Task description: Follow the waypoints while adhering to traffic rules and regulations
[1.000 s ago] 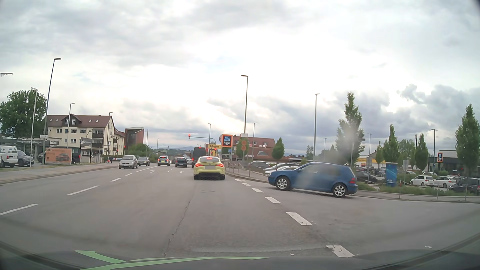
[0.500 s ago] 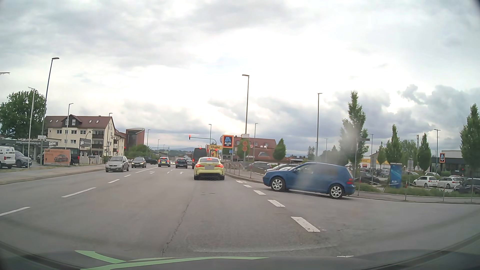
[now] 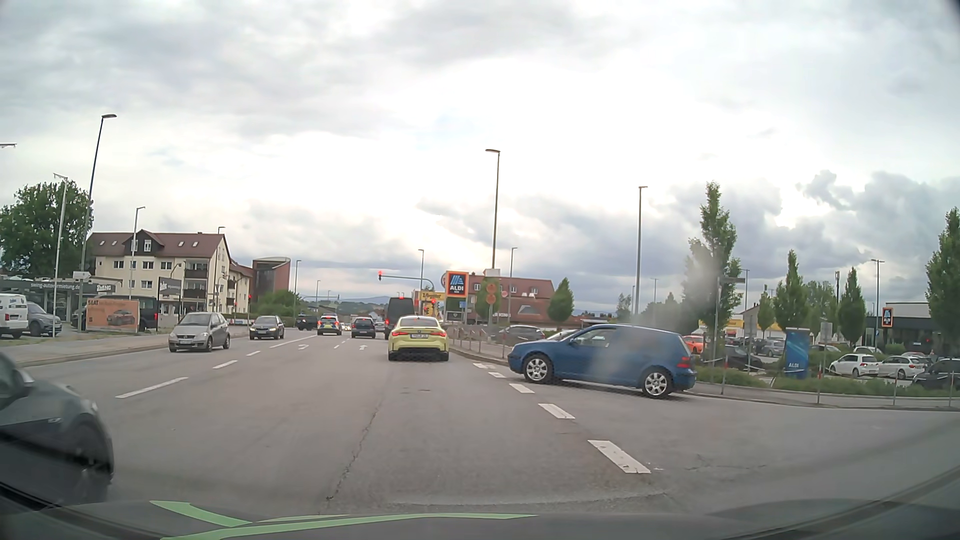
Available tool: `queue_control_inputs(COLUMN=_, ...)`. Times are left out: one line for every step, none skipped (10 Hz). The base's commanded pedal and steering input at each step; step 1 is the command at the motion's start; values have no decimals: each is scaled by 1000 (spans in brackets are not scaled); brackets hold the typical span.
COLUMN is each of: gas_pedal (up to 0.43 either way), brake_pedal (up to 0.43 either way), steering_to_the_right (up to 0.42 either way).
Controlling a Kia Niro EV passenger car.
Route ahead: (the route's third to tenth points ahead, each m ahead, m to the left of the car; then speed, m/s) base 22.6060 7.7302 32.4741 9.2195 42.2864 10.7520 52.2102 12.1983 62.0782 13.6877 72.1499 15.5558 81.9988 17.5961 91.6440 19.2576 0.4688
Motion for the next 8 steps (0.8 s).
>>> queue_control_inputs(gas_pedal=0, brake_pedal=0, steering_to_the_right=-26)
queue_control_inputs(gas_pedal=0, brake_pedal=0, steering_to_the_right=-26)
queue_control_inputs(gas_pedal=0, brake_pedal=0, steering_to_the_right=-27)
queue_control_inputs(gas_pedal=0, brake_pedal=0, steering_to_the_right=-27)
queue_control_inputs(gas_pedal=0, brake_pedal=0, steering_to_the_right=-28)
queue_control_inputs(gas_pedal=0, brake_pedal=0, steering_to_the_right=-28)
queue_control_inputs(gas_pedal=0, brake_pedal=0, steering_to_the_right=-29)
queue_control_inputs(gas_pedal=0, brake_pedal=0, steering_to_the_right=-31)
